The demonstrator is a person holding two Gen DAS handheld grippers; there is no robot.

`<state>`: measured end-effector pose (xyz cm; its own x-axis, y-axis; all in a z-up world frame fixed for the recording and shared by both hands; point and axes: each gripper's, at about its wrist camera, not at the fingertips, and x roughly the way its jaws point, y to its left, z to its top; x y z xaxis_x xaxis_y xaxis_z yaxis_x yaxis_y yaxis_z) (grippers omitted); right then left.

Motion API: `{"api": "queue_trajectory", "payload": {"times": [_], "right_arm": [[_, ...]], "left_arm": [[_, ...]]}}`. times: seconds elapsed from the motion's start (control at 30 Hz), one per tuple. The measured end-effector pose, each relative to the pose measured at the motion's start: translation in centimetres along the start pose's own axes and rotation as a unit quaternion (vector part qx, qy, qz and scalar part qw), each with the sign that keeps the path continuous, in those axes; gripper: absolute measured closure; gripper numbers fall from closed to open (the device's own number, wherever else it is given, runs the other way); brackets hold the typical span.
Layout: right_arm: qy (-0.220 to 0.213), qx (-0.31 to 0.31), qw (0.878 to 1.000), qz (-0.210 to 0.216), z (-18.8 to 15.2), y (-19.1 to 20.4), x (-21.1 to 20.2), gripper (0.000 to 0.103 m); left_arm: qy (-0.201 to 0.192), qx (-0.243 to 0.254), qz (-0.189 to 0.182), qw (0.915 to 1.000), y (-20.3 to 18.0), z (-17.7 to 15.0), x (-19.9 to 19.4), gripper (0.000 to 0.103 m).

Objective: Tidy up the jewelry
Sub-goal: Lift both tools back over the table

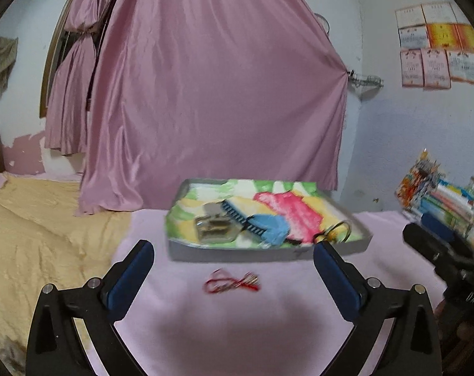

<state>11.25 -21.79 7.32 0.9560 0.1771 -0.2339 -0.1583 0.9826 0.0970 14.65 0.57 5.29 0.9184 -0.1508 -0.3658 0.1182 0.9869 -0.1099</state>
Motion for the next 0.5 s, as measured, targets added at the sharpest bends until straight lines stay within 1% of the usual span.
{"api": "queue_trajectory", "payload": {"times": [0.23,0.37,0.43,0.5], "right_arm": [[0.031,-0.004,0.999,0.008,-0.5,1.9,0.9,0.002],[0.049,-0.012,0.999,0.015,-0.7,3.0,1.7,0.002],[0.065,-0.02,0.998,0.012,-0.6,3.4,2.5,0.002],[0.084,-0.022,0.996,0.02,-0.6,3.5,3.5,0.002]], "left_arm": [[0.018,-0.001,0.016,0.9997,2.8,-0.9,-0.7,0.001],[0.025,0.003,0.016,0.9996,3.8,-1.0,-0.5,0.001],[0.034,0.009,0.016,0.9992,4.4,-0.9,-0.1,0.001],[0.049,0.012,0.013,0.9986,4.8,-0.9,0.4,0.001]]}}
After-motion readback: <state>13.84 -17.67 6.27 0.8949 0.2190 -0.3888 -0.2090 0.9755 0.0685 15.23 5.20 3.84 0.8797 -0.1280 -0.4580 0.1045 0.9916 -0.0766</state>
